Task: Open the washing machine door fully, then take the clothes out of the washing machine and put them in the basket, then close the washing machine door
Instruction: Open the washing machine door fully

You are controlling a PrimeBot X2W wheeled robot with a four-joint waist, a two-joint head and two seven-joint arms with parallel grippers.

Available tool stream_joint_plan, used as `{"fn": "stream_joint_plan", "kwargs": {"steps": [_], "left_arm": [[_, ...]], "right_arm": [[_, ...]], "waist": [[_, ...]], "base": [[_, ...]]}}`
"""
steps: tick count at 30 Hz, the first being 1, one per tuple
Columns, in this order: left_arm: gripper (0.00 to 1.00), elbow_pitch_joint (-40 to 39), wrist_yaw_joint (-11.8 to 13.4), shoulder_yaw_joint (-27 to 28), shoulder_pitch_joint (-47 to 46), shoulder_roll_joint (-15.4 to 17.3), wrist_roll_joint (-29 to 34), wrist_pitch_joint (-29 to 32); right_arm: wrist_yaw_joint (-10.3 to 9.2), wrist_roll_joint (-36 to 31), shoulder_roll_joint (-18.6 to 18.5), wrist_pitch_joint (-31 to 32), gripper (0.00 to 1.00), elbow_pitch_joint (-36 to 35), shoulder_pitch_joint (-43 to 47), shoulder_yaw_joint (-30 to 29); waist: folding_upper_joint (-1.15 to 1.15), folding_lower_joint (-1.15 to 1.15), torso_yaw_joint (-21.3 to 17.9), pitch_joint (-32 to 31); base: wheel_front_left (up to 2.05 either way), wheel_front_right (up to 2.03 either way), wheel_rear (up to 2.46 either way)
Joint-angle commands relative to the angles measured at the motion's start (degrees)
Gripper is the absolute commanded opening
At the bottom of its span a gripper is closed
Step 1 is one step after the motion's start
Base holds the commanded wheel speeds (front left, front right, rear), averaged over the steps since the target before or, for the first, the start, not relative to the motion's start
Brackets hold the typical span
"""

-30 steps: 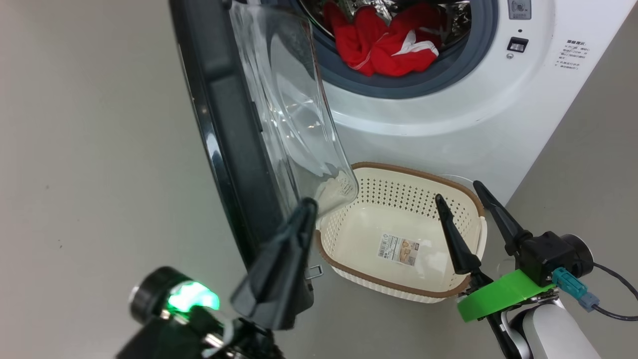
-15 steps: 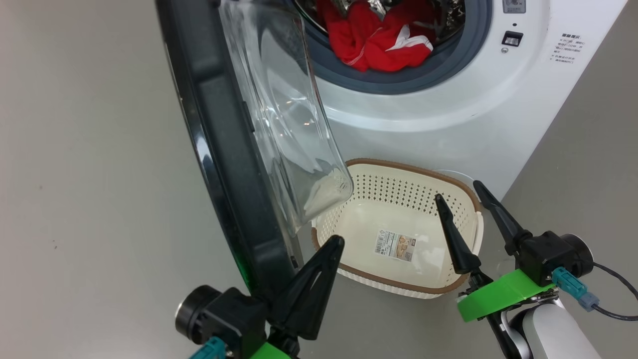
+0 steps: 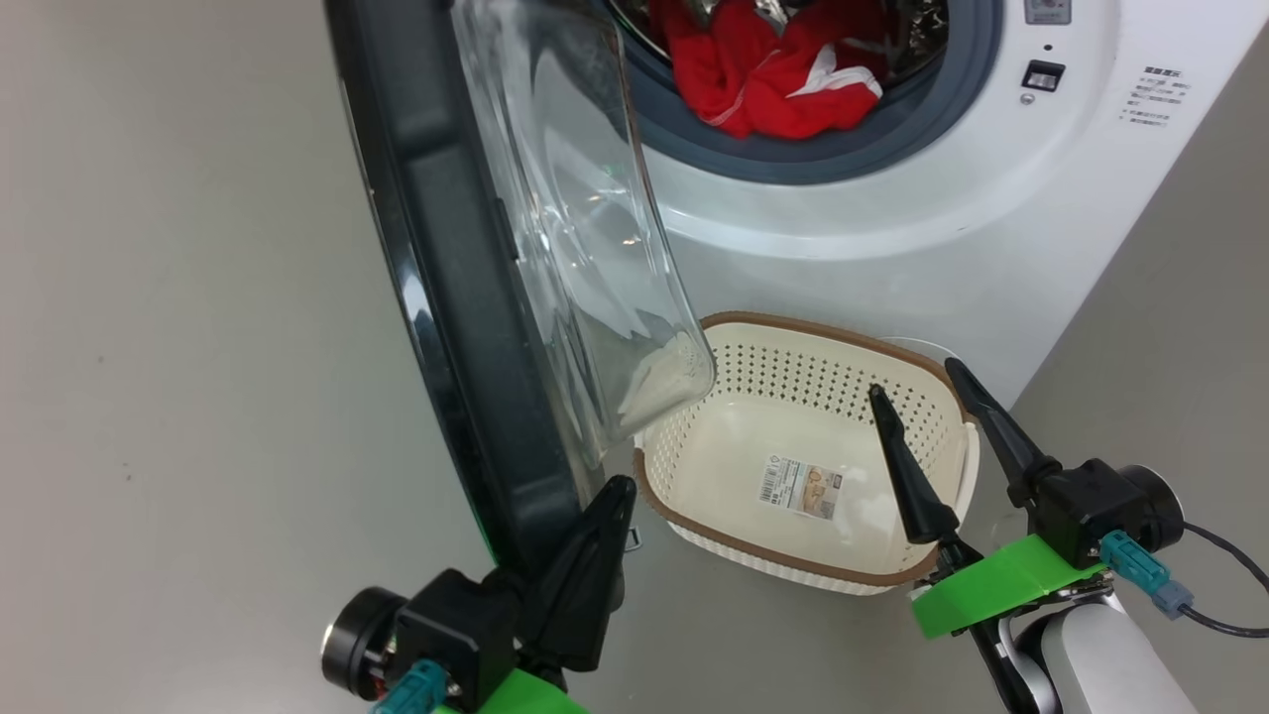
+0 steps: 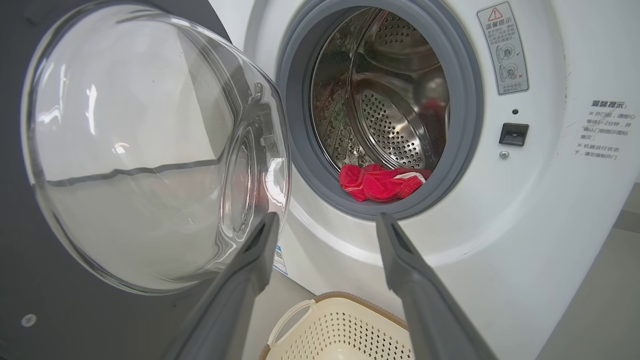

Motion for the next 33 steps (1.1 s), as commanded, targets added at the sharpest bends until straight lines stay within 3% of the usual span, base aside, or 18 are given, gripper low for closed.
{"fn": "stream_joint_plan", "kwargs": {"steps": [1,22,33], "left_arm": [[0.00,-1.5,0.8,2.2,-0.1,0.7,1.2,-0.1],[0.00,-0.1,5.6,8.1,3.5,3.0,0.7,-1.9],[0.00,0.3,8.8,13.1,5.4,3.8,0.2,-5.4]], "right_arm": [[0.28,-0.6,0.4,-0.4,1.00,-1.2,-1.4,1.3],[0.28,-1.8,0.4,-0.4,1.00,0.0,-0.6,2.9],[0.28,-2.1,0.4,-0.4,1.00,1.2,-1.1,5.7]], "waist": [[0.00,0.00,0.6,0.1],[0.00,0.00,7.9,-0.7],[0.00,0.00,8.1,-0.2]], "base": [[0.00,0.00,0.00],[0.00,0.00,0.00],[0.00,0.00,0.00]]}}
